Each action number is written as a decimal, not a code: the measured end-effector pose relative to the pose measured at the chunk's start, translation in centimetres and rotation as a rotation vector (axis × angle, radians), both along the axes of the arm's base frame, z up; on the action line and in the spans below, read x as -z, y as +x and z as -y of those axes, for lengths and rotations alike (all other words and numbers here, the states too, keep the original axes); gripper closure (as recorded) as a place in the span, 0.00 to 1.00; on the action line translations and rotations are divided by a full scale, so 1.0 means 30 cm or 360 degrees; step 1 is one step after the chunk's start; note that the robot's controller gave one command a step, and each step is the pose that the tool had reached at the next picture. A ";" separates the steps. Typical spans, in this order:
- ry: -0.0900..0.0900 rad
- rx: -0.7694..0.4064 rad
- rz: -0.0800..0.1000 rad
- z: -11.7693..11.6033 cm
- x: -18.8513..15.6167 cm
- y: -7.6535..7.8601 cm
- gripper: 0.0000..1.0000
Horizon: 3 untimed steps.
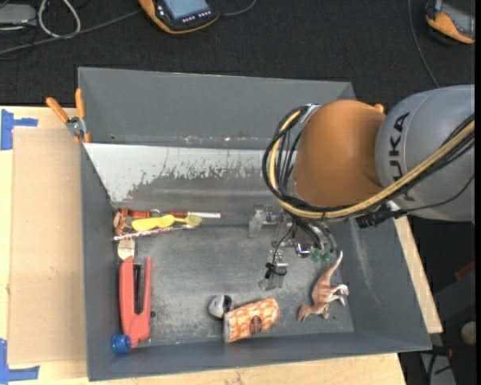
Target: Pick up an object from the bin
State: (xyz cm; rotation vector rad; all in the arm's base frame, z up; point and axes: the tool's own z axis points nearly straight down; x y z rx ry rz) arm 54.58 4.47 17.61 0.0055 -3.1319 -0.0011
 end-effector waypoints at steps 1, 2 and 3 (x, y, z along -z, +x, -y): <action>0.0001 0.0002 0.0013 0.001 -0.015 0.005 0.00; 0.0001 -0.0127 0.0008 0.006 0.150 -0.113 0.00; 0.0002 -0.0362 0.0022 0.180 0.319 -0.159 0.00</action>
Offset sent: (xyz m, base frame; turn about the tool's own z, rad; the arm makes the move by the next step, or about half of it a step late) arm -0.0537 -0.0041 -0.0726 -0.1223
